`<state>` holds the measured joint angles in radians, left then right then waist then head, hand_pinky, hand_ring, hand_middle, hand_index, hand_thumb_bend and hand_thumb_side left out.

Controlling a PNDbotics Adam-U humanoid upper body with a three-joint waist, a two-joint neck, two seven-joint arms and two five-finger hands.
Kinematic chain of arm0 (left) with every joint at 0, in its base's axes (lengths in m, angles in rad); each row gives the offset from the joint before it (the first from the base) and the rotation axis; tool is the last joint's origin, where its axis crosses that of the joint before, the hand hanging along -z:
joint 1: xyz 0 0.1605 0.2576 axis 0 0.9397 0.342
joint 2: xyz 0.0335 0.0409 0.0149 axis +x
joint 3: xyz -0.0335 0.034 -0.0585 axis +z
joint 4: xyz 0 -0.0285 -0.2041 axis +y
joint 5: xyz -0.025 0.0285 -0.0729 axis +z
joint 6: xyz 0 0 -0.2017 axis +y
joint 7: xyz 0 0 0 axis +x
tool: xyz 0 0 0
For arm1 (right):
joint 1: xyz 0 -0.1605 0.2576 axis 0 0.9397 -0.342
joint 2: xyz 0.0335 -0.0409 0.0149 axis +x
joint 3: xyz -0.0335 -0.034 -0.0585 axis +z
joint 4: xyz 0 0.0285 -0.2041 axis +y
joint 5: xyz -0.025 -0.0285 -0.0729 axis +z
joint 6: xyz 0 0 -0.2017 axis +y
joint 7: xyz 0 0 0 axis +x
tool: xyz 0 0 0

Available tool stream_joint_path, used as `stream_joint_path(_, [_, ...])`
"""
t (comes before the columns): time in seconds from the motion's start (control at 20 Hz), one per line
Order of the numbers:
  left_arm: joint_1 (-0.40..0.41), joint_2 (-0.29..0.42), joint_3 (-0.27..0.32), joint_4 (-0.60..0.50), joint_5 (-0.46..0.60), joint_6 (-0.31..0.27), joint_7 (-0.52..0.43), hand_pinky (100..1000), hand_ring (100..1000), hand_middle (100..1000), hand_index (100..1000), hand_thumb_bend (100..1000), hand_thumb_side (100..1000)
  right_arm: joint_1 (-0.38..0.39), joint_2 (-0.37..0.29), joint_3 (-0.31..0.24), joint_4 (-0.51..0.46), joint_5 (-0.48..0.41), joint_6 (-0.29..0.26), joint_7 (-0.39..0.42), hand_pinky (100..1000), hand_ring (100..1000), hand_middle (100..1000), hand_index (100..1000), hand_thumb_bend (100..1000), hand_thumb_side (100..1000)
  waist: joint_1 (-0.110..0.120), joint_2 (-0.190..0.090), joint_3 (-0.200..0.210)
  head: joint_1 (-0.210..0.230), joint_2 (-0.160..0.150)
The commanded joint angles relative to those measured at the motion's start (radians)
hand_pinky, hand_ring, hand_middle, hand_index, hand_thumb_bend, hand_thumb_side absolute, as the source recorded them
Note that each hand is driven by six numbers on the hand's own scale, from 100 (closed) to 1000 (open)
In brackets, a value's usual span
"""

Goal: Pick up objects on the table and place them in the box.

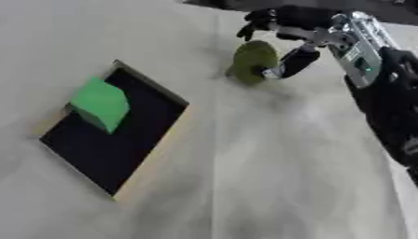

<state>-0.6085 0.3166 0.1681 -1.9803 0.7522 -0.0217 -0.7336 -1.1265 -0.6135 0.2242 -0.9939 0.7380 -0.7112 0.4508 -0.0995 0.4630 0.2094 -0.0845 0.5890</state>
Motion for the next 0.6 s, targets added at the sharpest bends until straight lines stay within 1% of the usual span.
stream_joint_path(0.05, [-0.010,0.012,0.001,-0.020,0.001,0.001,-0.003,899,833,869,859,100,672,-0.022,-0.023,-0.002,-0.006,0.048,-0.196,0.181,944,999,694,880,313,362,0.008,-0.028,-0.001,0.001,0.000])
stream_joint_path(0.2, [-0.008,0.012,0.002,-0.020,0.001,0.002,-0.004,899,834,870,858,100,672,-0.019,-0.025,0.000,-0.001,0.101,-0.196,0.162,935,985,643,845,272,417,0.007,-0.029,-0.001,0.003,0.001])
stream_joint_path(0.4, [-0.008,0.011,0.002,-0.020,0.000,0.003,-0.005,898,834,870,858,100,672,-0.015,-0.025,0.005,0.004,0.156,-0.196,0.134,927,965,592,807,247,434,0.007,-0.030,-0.002,0.005,0.002])
stream_joint_path(0.6, [-0.008,0.010,0.002,-0.020,0.001,0.002,-0.005,898,834,870,858,100,672,-0.012,-0.022,0.011,0.008,0.171,-0.196,0.114,911,926,529,750,189,450,0.009,-0.031,-0.003,0.006,0.003])
